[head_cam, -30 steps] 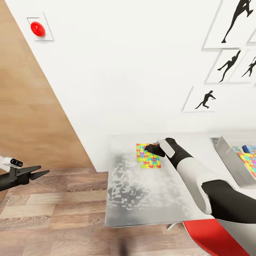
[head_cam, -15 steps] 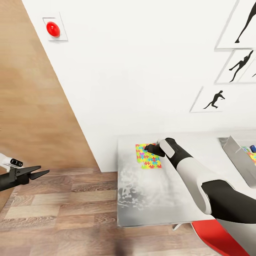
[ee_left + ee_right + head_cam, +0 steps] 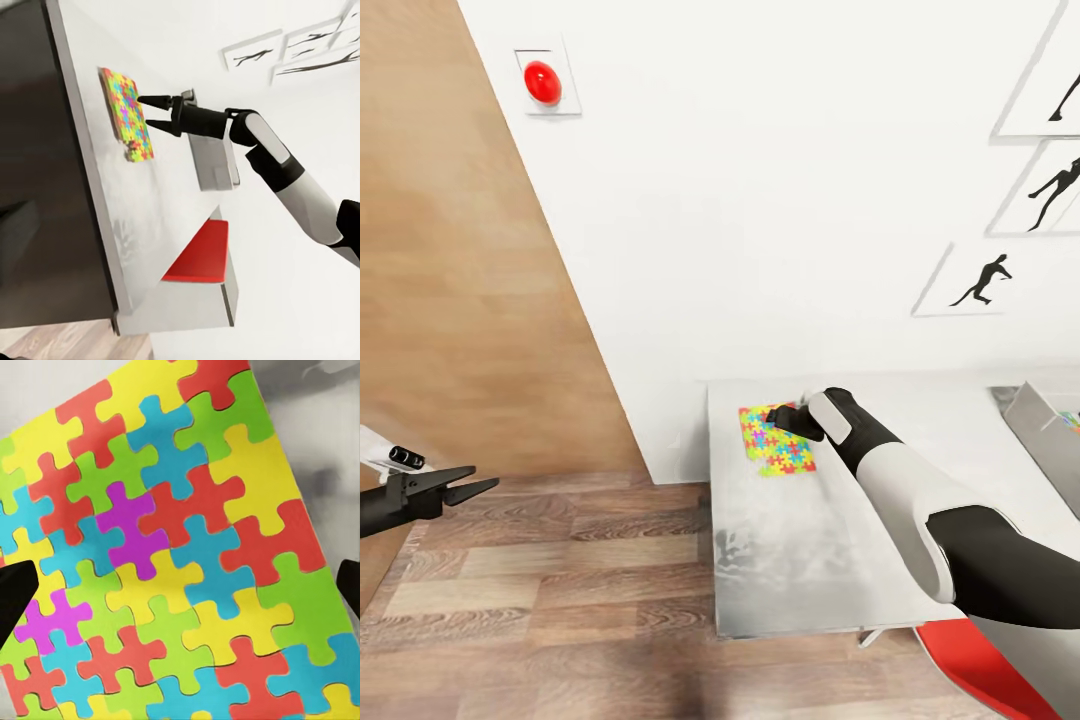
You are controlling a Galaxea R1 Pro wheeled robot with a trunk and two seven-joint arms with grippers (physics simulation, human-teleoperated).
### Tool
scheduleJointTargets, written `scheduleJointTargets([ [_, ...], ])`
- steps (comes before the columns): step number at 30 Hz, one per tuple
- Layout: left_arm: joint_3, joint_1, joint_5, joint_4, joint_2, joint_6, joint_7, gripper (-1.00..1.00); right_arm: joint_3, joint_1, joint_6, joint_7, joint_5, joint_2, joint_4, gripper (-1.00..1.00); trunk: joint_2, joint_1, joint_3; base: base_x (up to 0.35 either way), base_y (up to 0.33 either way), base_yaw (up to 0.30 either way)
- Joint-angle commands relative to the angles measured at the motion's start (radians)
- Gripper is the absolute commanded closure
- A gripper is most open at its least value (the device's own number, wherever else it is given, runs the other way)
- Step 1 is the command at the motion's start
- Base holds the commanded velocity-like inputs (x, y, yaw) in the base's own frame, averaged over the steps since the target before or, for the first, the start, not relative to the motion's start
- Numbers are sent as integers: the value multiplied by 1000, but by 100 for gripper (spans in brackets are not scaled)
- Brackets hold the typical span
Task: Put all the toys in the child's room - the three board games (two on the bed and one on the table), the two jigsaw puzzles on the table, and the tennis ball on the table - inside the toy box on the table in the child's room.
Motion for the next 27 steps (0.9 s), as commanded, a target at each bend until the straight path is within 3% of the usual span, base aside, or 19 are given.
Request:
scheduleJointTargets([
  [1,-1,-1,1,0,1,11,-4,-100,8,-1,3,-9,-11,-1,-1,-100,-2,1,-2,0,160,0],
  [27,-1,-1,1,0,0,11,-4,-100,7,-1,3,-8,-11,-1,-1,-100,-2,1,-2,0,129,0],
])
